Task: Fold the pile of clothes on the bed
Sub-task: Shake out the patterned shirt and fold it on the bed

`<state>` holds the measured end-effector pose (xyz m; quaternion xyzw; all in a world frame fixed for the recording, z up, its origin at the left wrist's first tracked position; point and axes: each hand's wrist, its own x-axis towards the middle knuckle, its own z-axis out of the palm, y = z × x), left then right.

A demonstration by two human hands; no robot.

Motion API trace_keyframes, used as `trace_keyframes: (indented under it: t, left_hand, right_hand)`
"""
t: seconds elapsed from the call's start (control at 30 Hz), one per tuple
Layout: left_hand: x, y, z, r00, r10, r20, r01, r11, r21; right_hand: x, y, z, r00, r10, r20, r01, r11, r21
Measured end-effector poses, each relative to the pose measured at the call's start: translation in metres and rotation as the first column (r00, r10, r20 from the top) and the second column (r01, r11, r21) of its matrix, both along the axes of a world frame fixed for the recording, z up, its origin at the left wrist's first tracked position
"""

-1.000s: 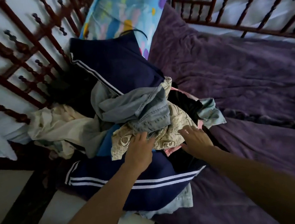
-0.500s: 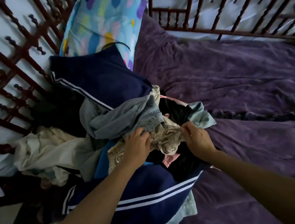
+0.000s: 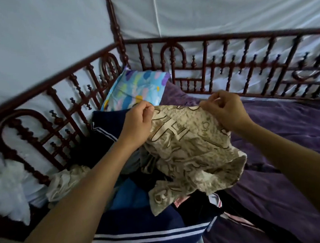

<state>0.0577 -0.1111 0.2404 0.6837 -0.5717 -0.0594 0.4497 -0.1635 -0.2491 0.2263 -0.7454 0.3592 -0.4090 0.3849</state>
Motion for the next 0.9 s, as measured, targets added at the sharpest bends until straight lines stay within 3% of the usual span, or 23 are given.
trace_keyframes:
  t: [0.17,0.27,0.37,0.47,0.57,0.63,0.7,0.8,0.9]
  left_hand:
    - [-0.023,-0.001,0.052,0.976,0.056,-0.212,-0.088,0.986,-0.143]
    - [-0.029,-0.001,0.067,0.961,0.061,-0.271,-0.106,0.982,-0.154]
    - [-0.024,0.007,0.077,0.969,-0.001,-0.248,-0.044,0.984,-0.175]
    - [-0.005,0.018,0.088,0.956,-0.076,-0.282,0.017,0.978,-0.207]
    - [0.019,0.030,0.101,0.941,-0.124,-0.313,0.035,0.960,-0.277]
    - [0.039,0.037,0.105,0.956,-0.118,-0.267,0.026,0.946,-0.324]
    - [0.067,0.041,0.099,0.984,-0.051,-0.173,-0.007,0.948,-0.319]
    - [0.111,0.046,0.064,0.976,0.206,0.076,-0.186,0.960,-0.211]
    - [0.152,0.047,0.009,0.838,0.363,0.407,-0.406,0.913,0.022]
  right_hand:
    - [-0.033,0.049,-0.014,0.984,0.178,0.000,-0.177,0.979,-0.106]
    - [-0.032,0.078,-0.059,0.930,0.259,-0.262,-0.282,0.958,-0.054]
    - [-0.011,0.086,-0.103,0.824,0.224,-0.520,-0.224,0.973,0.063]
    - [0.013,0.075,-0.122,0.855,0.050,-0.515,0.021,0.991,0.131]
    - [0.043,0.065,-0.129,0.900,0.156,-0.407,0.006,0.929,0.369]
    - [0.066,0.068,-0.142,0.942,0.218,-0.255,-0.041,0.828,0.559]
    - [0.078,0.066,-0.150,0.959,0.135,-0.250,0.036,0.814,0.580]
    - [0.067,0.042,-0.131,0.941,-0.116,-0.318,0.262,0.843,0.470]
    - [0.041,0.013,-0.076,0.916,-0.282,-0.287,0.349,0.911,0.219]
